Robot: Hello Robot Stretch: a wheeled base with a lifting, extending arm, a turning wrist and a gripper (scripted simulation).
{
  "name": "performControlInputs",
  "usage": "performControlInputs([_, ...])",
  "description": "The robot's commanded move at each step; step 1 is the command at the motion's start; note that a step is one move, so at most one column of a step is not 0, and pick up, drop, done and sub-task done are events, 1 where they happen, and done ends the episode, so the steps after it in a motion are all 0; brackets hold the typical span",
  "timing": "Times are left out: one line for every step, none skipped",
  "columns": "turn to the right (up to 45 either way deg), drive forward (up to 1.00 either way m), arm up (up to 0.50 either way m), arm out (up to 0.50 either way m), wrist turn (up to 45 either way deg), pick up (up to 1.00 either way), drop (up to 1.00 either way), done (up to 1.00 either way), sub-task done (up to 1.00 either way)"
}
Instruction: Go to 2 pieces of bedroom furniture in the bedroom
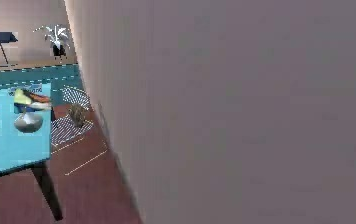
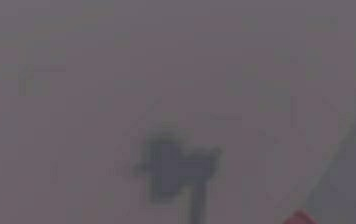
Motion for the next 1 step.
performControlInputs([-45.0, 0.00, 0.00, 0.00, 0.0, 0.00, 0.00, 0.00, 0.00])
